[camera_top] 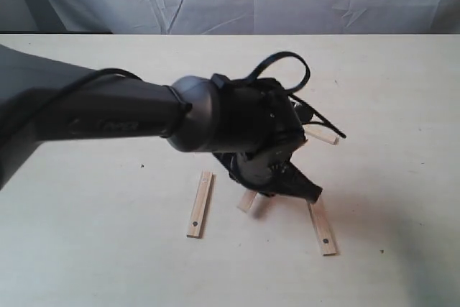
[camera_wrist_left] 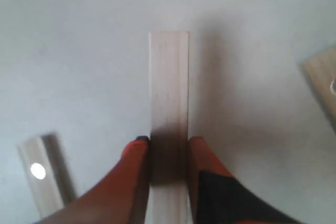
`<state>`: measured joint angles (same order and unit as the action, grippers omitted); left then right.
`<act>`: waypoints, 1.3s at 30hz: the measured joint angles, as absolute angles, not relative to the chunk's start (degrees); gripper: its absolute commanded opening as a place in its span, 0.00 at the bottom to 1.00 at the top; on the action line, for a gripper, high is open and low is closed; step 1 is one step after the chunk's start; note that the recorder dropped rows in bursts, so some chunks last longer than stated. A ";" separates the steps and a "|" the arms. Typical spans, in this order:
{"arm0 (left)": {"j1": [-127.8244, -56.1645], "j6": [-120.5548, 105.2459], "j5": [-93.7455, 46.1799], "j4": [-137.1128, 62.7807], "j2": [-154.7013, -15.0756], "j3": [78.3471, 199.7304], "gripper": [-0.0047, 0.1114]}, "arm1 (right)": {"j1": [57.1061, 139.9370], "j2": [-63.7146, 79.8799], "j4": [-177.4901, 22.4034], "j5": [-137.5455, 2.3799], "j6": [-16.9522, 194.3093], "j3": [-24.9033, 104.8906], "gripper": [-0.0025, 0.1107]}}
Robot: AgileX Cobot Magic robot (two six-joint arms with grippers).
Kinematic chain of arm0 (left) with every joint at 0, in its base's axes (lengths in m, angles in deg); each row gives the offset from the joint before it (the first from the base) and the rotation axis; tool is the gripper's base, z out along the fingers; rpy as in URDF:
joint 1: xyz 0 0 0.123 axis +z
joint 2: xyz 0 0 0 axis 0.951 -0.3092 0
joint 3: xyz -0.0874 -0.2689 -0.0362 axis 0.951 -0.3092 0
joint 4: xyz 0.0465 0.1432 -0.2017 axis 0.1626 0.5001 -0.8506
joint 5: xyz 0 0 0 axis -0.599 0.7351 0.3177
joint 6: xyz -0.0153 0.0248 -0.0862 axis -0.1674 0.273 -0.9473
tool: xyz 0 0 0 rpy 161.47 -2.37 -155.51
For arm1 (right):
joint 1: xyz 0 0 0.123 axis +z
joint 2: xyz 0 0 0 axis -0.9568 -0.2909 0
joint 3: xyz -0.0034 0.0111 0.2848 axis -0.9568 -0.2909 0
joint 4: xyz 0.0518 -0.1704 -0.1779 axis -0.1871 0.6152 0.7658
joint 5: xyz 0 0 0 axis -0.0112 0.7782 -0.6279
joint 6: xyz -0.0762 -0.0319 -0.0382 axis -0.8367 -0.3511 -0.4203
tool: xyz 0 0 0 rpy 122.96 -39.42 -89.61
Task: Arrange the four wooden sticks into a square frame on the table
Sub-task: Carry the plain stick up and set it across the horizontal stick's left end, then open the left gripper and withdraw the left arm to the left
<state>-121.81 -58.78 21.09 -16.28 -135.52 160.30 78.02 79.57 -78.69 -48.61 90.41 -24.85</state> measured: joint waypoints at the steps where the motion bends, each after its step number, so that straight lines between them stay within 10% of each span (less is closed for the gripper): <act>1: -121.46 -56.69 21.09 -15.35 -134.93 161.11 0.04 | 78.02 79.57 -78.69 -48.61 90.41 -24.85 0.03; 32: -110.64 -33.51 11.12 -23.74 -147.02 177.89 0.04 | 78.02 79.57 -78.69 -48.61 90.41 -24.85 0.03; 39: -110.64 -33.51 11.45 -23.74 -147.96 177.89 0.25 | 78.02 79.57 -78.69 -48.61 90.41 -24.85 0.03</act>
<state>-110.64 -33.51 11.45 -23.74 -147.96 177.89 78.02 79.57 -78.69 -48.61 90.41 -24.85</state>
